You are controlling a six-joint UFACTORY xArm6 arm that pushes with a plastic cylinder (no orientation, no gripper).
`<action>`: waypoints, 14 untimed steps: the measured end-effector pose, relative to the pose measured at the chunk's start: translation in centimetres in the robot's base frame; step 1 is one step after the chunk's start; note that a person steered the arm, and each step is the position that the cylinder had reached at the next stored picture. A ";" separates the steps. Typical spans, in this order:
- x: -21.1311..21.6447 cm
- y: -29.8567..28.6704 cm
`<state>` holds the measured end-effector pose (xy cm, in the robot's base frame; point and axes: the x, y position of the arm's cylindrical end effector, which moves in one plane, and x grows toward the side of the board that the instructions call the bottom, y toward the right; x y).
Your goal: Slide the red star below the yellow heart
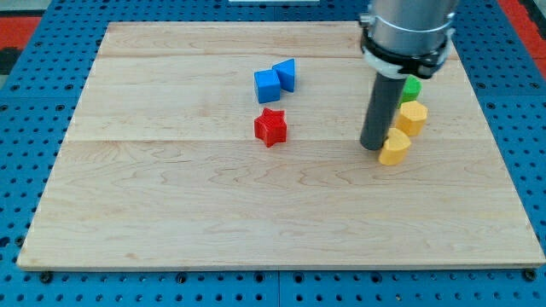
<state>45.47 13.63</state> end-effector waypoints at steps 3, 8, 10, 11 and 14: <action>8.0 -13.9; 4.6 -0.2; 6.5 -9.1; 10.1 -4.3; 9.7 3.2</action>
<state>55.21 16.84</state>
